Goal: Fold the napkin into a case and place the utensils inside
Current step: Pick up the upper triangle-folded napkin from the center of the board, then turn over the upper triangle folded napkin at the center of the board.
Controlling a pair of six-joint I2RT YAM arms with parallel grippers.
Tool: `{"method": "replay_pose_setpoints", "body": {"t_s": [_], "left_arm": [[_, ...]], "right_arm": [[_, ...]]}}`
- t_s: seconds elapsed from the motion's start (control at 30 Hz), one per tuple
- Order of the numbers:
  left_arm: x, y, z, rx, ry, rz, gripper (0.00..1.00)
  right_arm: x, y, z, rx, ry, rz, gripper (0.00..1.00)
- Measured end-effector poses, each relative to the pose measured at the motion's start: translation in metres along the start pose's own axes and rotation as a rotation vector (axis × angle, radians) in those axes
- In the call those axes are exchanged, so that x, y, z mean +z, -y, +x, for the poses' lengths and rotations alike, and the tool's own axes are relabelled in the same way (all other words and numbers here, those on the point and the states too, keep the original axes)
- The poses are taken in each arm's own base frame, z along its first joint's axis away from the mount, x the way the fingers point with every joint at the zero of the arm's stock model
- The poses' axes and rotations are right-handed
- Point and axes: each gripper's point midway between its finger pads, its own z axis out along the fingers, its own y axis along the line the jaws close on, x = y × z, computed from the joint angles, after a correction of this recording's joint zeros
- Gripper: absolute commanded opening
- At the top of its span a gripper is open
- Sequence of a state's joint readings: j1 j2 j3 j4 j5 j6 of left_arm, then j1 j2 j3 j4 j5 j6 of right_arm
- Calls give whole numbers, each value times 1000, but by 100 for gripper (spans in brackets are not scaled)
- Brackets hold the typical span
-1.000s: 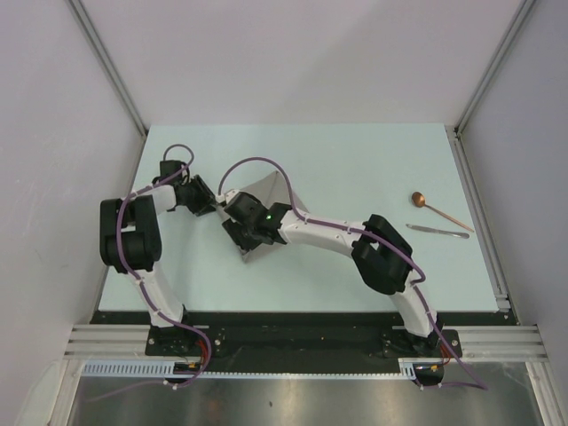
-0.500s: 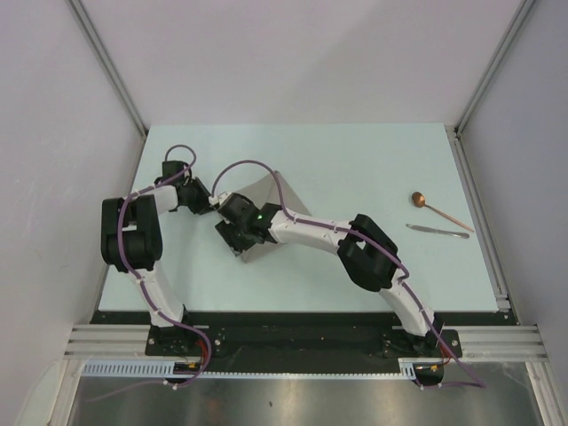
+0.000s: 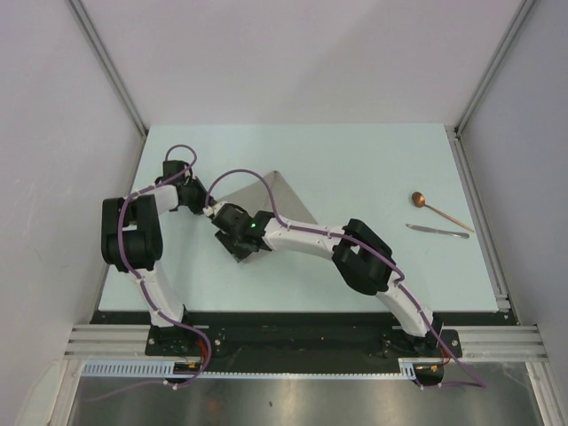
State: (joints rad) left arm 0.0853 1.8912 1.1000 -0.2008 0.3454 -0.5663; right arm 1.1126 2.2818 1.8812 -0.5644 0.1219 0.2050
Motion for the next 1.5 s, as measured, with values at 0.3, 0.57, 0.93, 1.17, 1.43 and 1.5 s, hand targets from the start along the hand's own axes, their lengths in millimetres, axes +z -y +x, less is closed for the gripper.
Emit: {"method": "replay_pose_setpoints", "body": {"t_s": [0.3, 0.57, 0.93, 1.17, 1.43, 1.5], "left_arm": [[0, 0, 0, -1, -3, -3, 0], [0, 0, 0, -2, -5, -6, 0], [0, 0, 0, -7, -15, -13, 0], [0, 0, 0, -21, -15, -17, 0], [-11, 4, 4, -68, -9, -17, 0], [-20, 8, 5, -76, -3, -12, 0]], "right_arm": [[0, 0, 4, -26, -1, 38, 40], [9, 7, 21, -42, -38, 55, 40], [12, 14, 21, -46, -41, 71, 4], [11, 16, 19, -32, -49, 43, 0], [2, -9, 14, 49, -43, -147, 0], [-7, -17, 11, 75, -34, -201, 0]]}}
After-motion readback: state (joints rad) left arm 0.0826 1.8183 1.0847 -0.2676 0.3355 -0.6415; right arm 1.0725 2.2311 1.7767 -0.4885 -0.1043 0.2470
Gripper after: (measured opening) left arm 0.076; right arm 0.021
